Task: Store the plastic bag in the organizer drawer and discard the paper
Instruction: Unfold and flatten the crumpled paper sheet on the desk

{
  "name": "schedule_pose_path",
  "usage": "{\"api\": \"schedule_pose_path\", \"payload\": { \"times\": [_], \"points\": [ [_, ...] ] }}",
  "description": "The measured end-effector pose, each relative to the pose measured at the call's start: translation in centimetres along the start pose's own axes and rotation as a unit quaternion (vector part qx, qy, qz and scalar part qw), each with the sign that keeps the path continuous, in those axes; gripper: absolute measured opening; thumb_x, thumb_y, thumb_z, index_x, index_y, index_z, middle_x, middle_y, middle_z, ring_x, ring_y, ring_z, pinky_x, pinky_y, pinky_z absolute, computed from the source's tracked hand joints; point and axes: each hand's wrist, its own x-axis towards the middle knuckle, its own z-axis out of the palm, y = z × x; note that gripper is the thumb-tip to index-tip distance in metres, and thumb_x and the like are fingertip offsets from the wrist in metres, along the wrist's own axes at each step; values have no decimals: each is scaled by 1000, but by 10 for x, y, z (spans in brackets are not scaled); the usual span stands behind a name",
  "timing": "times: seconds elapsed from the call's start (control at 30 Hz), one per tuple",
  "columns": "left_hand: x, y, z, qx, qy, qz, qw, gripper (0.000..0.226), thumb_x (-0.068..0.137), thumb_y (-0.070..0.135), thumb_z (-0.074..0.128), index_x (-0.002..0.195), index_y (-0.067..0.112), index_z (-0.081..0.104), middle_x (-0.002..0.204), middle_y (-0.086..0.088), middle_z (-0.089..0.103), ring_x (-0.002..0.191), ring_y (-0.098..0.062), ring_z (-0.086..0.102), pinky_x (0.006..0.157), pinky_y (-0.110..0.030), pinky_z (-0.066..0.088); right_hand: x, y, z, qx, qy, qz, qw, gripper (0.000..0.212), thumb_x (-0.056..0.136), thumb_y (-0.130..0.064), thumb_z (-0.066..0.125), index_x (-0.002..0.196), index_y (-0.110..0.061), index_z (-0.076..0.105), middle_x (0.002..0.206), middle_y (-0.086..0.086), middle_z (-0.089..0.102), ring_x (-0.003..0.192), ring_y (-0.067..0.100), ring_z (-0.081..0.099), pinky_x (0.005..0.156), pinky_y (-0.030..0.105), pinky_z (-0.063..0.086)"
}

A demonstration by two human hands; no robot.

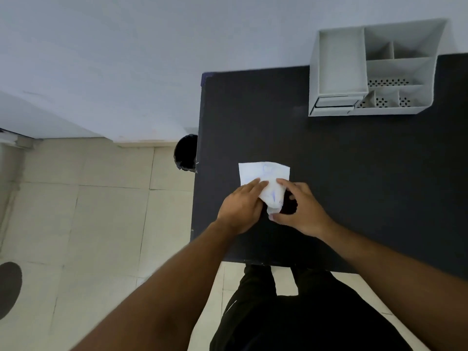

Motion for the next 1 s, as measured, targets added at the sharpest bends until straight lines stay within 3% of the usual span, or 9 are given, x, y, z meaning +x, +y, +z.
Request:
{"api": "schedule_pose_path", "payload": {
  "times": [0.1, 0.17, 0.2, 0.3, 0.47, 0.57, 0.73, 0.87, 1.0],
  "points": [
    [9, 10, -22, -31, 39, 21, 999, 37, 100, 24, 47, 135, 20, 59, 123, -3, 71, 101, -27, 69, 81, -39, 56, -2, -3, -14, -140, 61, -89, 984, 86, 71, -49, 84, 146, -42, 43, 156, -9, 24, 139, 13, 31, 109, 31, 34],
    [18, 21, -37, -61, 44, 10, 997, 29, 98, 24, 48, 123, 20, 63, 103, 0, 73, 87, -22, 69, 72, -37, 55, 1, -10, -24, -151, 110, -132, 974, 63, 79, -42, 80, 137, -36, 56, 153, -6, 39, 139, 16, 38, 109, 33, 37],
    [24, 25, -45, -70, 47, -2, 996, 27, 99, 26, 49, 122, 20, 62, 100, 0, 72, 86, -22, 68, 70, -36, 55, 2, -14, -29, -123, 123, -136, 975, 51, 83, -39, 78, 130, -32, 61, 141, -9, 53, 132, 15, 48, 104, 31, 42],
    [38, 34, -57, -74, 79, -46, 993, 35, 100, 37, 53, 131, 23, 56, 112, 0, 71, 95, -22, 69, 79, -38, 59, 5, -27, -38, -17, 118, -66, 991, 31, 91, -36, 70, 120, -28, 63, 107, -18, 65, 100, 6, 64, 80, 22, 48],
    [39, 36, -38, -45, 104, -72, 991, 47, 100, 49, 54, 142, 28, 48, 141, 5, 57, 122, -17, 58, 98, -38, 54, 15, -22, -27, 74, 95, 70, 990, 46, 94, -38, 66, 134, -21, 52, 118, -10, 57, 107, 12, 58, 83, 27, 49],
    [27, 29, -13, 42, 57, -45, 996, 53, 100, 51, 52, 147, 28, 43, 161, 2, 34, 147, -22, 32, 117, -49, 35, 16, -14, -18, 120, 86, 135, 980, 48, 95, -36, 66, 136, -21, 44, 122, -4, 57, 108, 18, 61, 79, 31, 53],
    [9, 20, 18, 143, -73, -31, 987, 77, 100, 62, 43, 161, 23, 16, 172, -2, -2, 157, -26, -8, 122, -56, 18, 16, -5, -1, -9, 102, 134, 986, 55, 92, -34, 68, 139, -21, 44, 133, 3, 58, 115, 25, 62, 87, 37, 54],
    [11, 25, 32, 120, -86, -72, 986, 84, 100, 61, 44, 162, 20, 5, 172, -4, -5, 158, -28, -4, 120, -57, 24, 10, -1, 4, -133, 164, 72, 975, 77, 80, -44, 78, 145, -26, 39, 139, 4, 48, 115, 24, 58, 84, 40, 56],
    [16, 31, 36, 159, -69, -72, 982, 86, 99, 65, 43, 162, 23, 2, 171, -8, 2, 157, -33, 2, 119, -57, 26, 5, 3, 11, -260, 194, -21, 946, 80, 71, -50, 85, 138, -25, 49, 128, 6, 52, 106, 22, 57, 76, 35, 58]
  ]
}}
